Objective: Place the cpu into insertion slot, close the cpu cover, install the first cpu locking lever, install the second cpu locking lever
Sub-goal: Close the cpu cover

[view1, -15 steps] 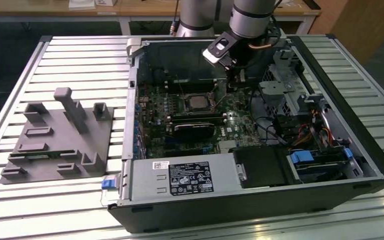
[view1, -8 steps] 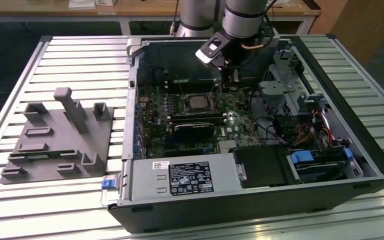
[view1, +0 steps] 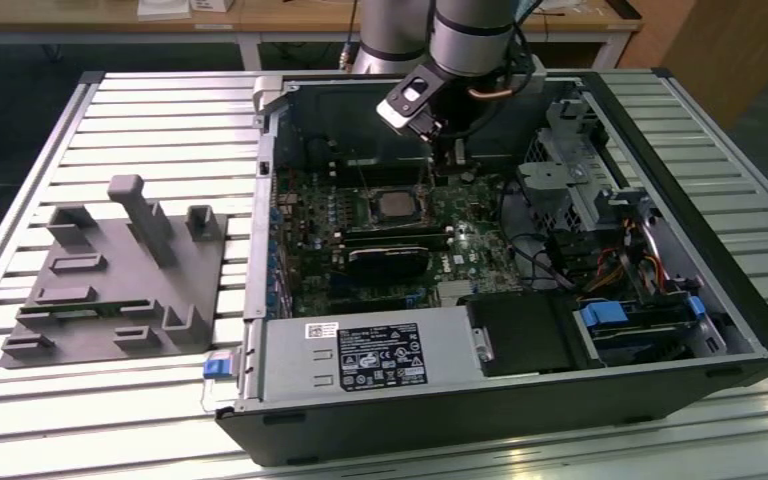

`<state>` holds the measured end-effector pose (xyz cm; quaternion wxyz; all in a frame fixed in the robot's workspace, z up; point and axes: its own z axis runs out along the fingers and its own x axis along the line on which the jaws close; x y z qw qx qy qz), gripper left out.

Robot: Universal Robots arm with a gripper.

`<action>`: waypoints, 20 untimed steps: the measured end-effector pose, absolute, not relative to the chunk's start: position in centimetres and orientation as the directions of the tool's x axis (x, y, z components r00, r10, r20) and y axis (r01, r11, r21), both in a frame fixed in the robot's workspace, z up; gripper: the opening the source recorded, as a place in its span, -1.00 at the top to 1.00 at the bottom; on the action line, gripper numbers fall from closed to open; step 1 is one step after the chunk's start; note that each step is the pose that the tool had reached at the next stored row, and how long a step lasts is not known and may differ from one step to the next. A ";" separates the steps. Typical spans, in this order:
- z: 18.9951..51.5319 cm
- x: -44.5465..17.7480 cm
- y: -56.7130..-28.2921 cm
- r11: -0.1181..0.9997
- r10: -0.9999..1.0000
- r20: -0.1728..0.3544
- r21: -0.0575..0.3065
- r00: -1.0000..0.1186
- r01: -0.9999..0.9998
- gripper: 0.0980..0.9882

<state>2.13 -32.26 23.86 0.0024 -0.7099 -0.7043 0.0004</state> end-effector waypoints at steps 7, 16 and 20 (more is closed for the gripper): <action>23.9 0.8 -32.3 -0.008 1.000 0.003 0.004 0.008 1.000 0.98; 23.6 -0.5 -32.4 -0.008 1.000 0.006 0.040 0.008 0.999 0.98; 23.3 -1.3 -32.6 -0.008 1.000 0.009 0.052 0.008 0.999 0.98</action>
